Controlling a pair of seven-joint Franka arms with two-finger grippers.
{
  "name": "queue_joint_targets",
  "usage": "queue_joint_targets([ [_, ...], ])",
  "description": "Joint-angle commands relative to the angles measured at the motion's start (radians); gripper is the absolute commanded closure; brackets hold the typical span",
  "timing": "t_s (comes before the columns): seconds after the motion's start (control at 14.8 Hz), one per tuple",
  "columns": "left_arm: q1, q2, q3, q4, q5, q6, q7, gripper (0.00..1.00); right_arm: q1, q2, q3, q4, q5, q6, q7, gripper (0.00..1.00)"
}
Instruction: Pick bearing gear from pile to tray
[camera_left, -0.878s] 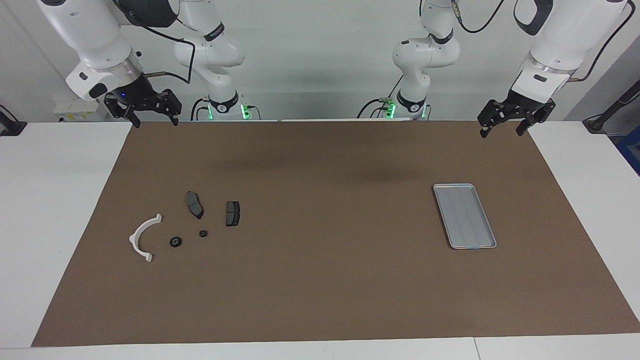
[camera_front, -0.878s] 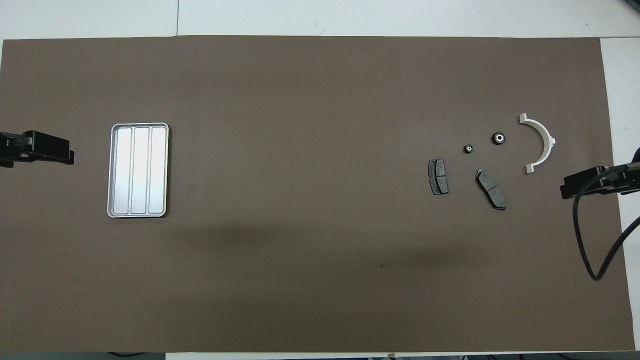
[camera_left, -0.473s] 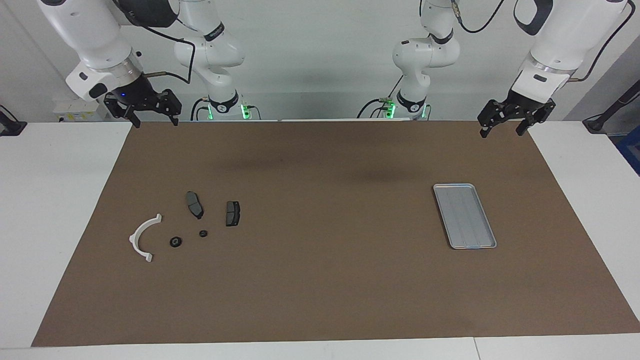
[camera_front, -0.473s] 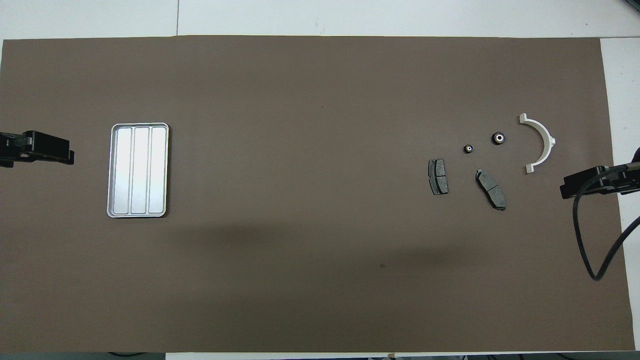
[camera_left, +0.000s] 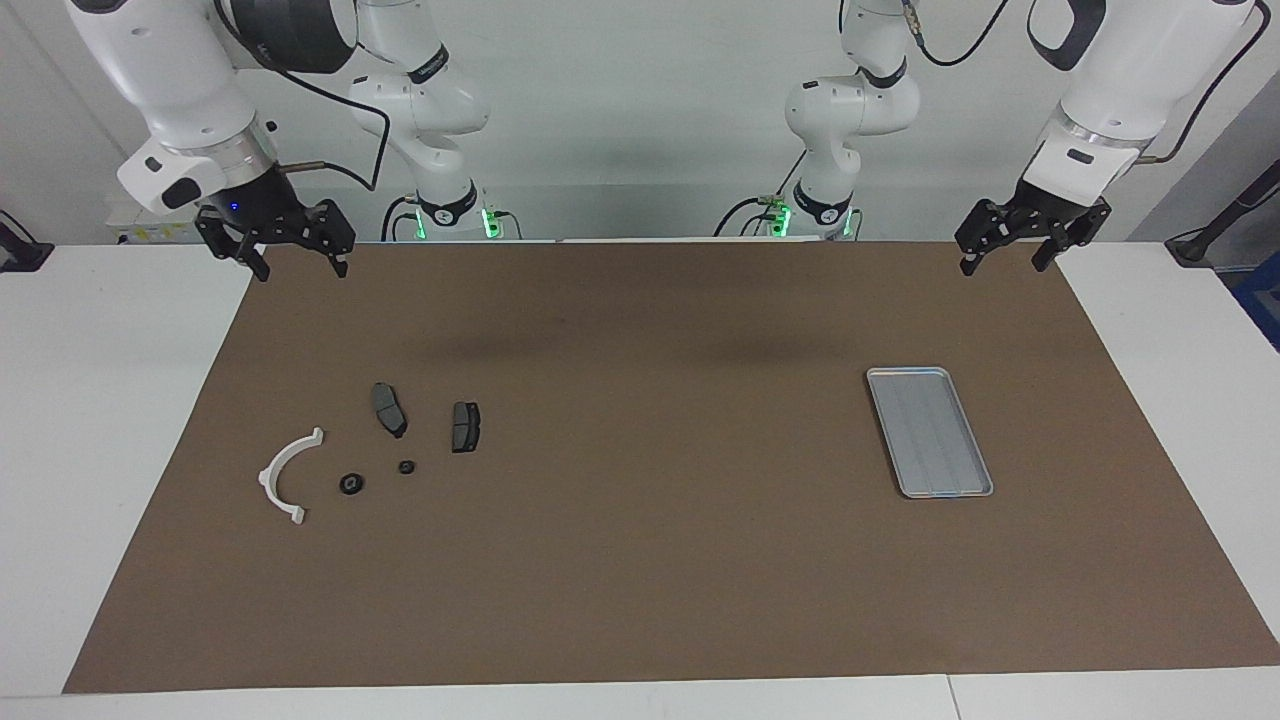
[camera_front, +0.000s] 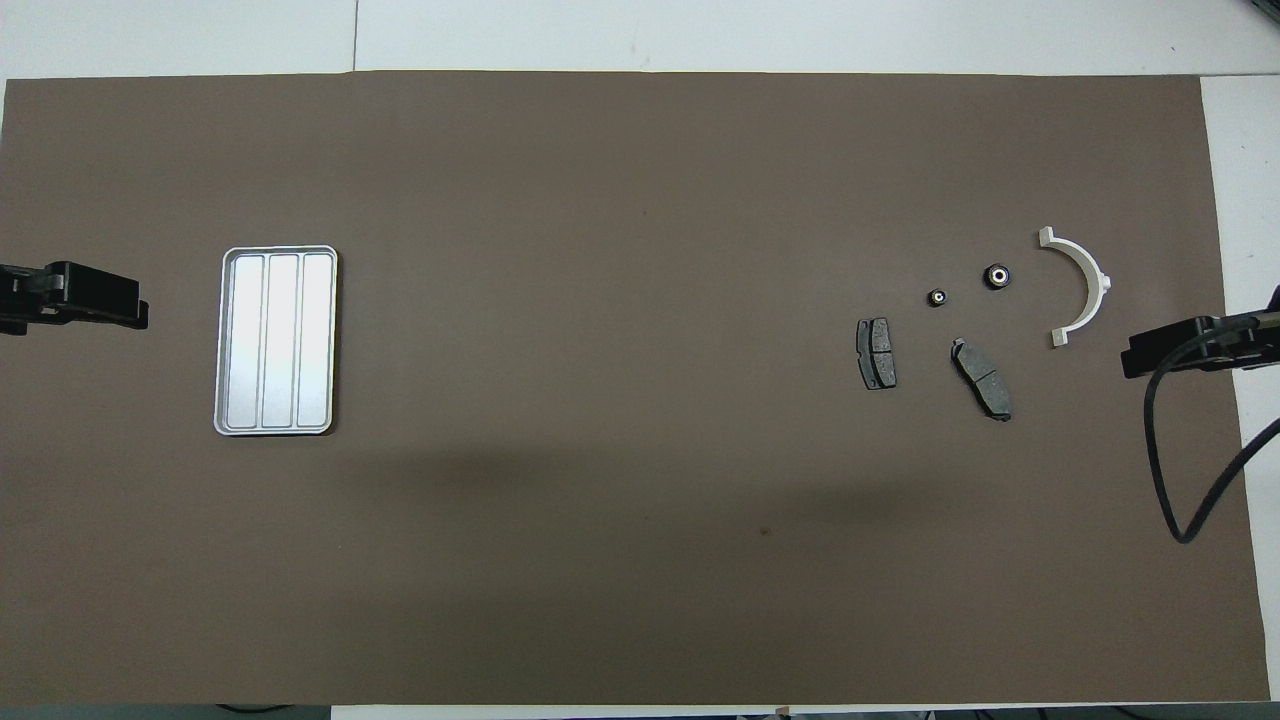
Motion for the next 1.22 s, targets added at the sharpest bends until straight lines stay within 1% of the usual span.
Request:
queue_joint_targets([
  [0.0, -0.003, -0.037, 0.002, -0.043, 0.013, 0.014, 0.002, 0.00, -0.041, 0.137, 0.007, 0.070, -0.003, 0.062, -0.060, 0.00],
  [0.2, -0.003, -0.037, 0.002, -0.043, 0.013, 0.014, 0.002, 0.00, -0.059, 0.310, 0.009, 0.189, -0.001, 0.084, -0.094, 0.00],
  [0.27, -0.003, -0.037, 0.002, -0.043, 0.013, 0.014, 0.002, 0.00, -0.059, 0.356, 0.009, 0.214, 0.002, 0.119, -0.103, 0.00],
  [0.34, -0.003, -0.037, 0.002, -0.043, 0.013, 0.013, 0.002, 0.00, -0.065, 0.382, 0.009, 0.214, 0.002, 0.168, -0.103, 0.00],
  [0.54, -0.004, -0.037, 0.002, -0.043, 0.013, 0.014, 0.002, 0.00, -0.067, 0.464, 0.010, 0.208, 0.010, 0.266, -0.105, 0.02],
  [0.68, -0.004, -0.037, 0.002, -0.043, 0.013, 0.014, 0.002, 0.00, -0.056, 0.495, 0.012, 0.178, 0.010, 0.332, -0.103, 0.05],
  [0.74, -0.003, -0.037, 0.002, -0.043, 0.013, 0.014, 0.002, 0.00, -0.056, 0.498, 0.010, 0.146, 0.008, 0.363, -0.105, 0.05],
  [0.95, -0.003, -0.037, 0.002, -0.043, 0.013, 0.014, 0.002, 0.00, -0.051, 0.489, 0.010, 0.043, 0.008, 0.430, -0.116, 0.05],
  [1.15, -0.004, -0.037, 0.002, -0.043, 0.013, 0.014, 0.002, 0.00, -0.061, 0.492, 0.010, -0.003, 0.010, 0.483, -0.146, 0.06],
])
